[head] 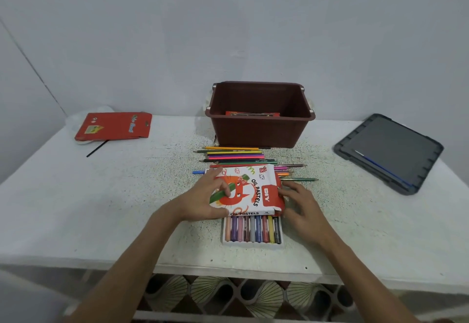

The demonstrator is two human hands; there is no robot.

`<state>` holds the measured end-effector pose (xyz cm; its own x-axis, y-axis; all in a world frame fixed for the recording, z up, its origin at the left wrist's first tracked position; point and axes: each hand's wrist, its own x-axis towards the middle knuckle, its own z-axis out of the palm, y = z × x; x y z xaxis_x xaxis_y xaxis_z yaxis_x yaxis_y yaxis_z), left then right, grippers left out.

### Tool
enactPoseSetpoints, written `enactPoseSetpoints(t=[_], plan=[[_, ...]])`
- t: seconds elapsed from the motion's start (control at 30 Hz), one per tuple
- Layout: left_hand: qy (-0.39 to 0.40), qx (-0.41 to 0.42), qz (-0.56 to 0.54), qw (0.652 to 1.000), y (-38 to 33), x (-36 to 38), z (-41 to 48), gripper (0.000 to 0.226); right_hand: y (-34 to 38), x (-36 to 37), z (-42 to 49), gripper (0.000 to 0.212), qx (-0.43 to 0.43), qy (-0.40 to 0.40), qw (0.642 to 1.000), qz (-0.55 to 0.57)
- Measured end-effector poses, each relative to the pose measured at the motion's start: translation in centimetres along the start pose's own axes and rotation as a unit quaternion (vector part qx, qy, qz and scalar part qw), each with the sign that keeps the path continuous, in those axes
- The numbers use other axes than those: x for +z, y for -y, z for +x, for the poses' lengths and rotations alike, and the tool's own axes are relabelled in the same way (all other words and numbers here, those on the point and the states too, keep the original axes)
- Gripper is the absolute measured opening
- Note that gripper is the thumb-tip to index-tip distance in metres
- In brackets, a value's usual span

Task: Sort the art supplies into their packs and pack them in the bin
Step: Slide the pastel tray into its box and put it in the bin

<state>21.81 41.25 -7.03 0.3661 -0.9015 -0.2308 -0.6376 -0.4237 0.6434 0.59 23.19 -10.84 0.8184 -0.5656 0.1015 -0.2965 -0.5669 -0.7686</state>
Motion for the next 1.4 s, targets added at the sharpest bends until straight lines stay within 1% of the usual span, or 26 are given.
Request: enactPoseSetpoints(t=[0.1, 0.17, 0.2, 0.23, 0.27, 0.3, 0.33, 0.37, 0.43, 0.53, 0.63, 0.7, 0.77, 0.83, 0.93, 1.03, 1.13, 1.27, 1.4], plan=[[-0.018, -0.016, 0.034, 0.999, -1.0, -0.1, 0.5, 0.040, 0.3, 0.6, 0.4, 0.040, 0.024, -0.032, 0.999, 0.024], [-0.041, -0.024, 0.042, 0.998, -1.5, 0.1, 1.1, 0.052, 0.4, 0.9, 1.0, 0.049, 0.037, -0.042, 0.998, 0.017], [-0.044, -0.031, 0.046, 0.998, -1.6, 0.1, 1.3, 0.065, 0.3, 1.1, 1.2, 0.052, 0.041, -0.046, 0.998, 0.011], [-0.038, -0.042, 0.050, 0.997, -1.5, 0.1, 1.6, 0.084, 0.3, 1.2, 1.4, 0.051, 0.044, -0.049, 0.998, 0.007], [-0.026, -0.057, 0.060, 0.996, -1.3, 0.2, 1.9, 0.103, 0.3, 1.3, 1.6, 0.048, 0.046, -0.051, 0.998, 0.002], [-0.012, -0.070, 0.081, 0.994, -1.1, 0.1, 2.1, 0.116, 0.2, 1.3, 1.7, 0.042, 0.050, -0.052, 0.997, -0.003], [-0.001, -0.077, 0.107, 0.991, -1.0, 0.2, 2.3, 0.122, 0.1, 1.3, 1.8, 0.035, 0.053, -0.051, 0.997, -0.009], [0.004, -0.079, 0.127, 0.989, -0.9, 0.2, 2.4, 0.124, 0.2, 1.4, 1.9, 0.027, 0.056, -0.051, 0.997, -0.012], [0.001, -0.079, 0.136, 0.988, -0.9, 0.1, 2.5, 0.123, 0.5, 1.4, 1.9, 0.019, 0.059, -0.057, 0.997, -0.009], [-0.004, -0.073, 0.117, 0.991, -0.7, -0.1, 2.5, 0.124, 0.9, 1.4, 1.8, 0.015, 0.057, -0.097, 0.994, 0.006], [-0.001, -0.076, 0.113, 0.991, -0.5, -0.3, 2.5, 0.125, 1.7, 1.5, 1.5, 0.017, 0.046, -0.130, 0.989, 0.055], [0.001, -0.077, 0.123, 0.989, -0.5, -0.2, 2.6, 0.124, 2.6, 1.5, 1.2, 0.018, 0.040, -0.128, 0.985, 0.109], [0.008, -0.073, 0.130, 0.989, -0.5, -0.2, 2.7, 0.124, 3.6, 1.6, 0.9, 0.022, 0.023, -0.116, 0.984, 0.135], [0.006, -0.062, 0.157, 0.986, -0.6, -0.2, 2.8, 0.124, 3.9, 1.8, 0.7, 0.025, 0.004, -0.120, 0.985, 0.126], [-0.007, -0.031, 0.196, 0.980, -0.8, 0.2, 2.8, 0.124, 3.4, 2.3, 0.7, 0.018, -0.022, -0.128, 0.989, 0.073], [-0.023, 0.027, 0.181, 0.983, -1.1, 0.9, 3.3, 0.124, 2.8, 3.1, 0.6, 0.021, -0.050, -0.098, 0.994, 0.023], [-0.031, 0.070, 0.186, 0.980, -1.3, 1.4, 3.7, 0.115, 2.7, 3.3, 0.4, 0.026, -0.059, -0.074, 0.995, 0.007], [-0.026, 0.072, 0.229, 0.970, -1.3, 1.6, 3.6, 0.095, 2.7, 2.8, 0.4, 0.028, -0.067, -0.052, 0.996, 0.006], [-0.032, 0.073, 0.223, 0.972, -1.3, 1.3, 3.1, 0.090, 3.0, 2.3, 0.4, 0.029, -0.080, -0.030, 0.996, 0.001]])
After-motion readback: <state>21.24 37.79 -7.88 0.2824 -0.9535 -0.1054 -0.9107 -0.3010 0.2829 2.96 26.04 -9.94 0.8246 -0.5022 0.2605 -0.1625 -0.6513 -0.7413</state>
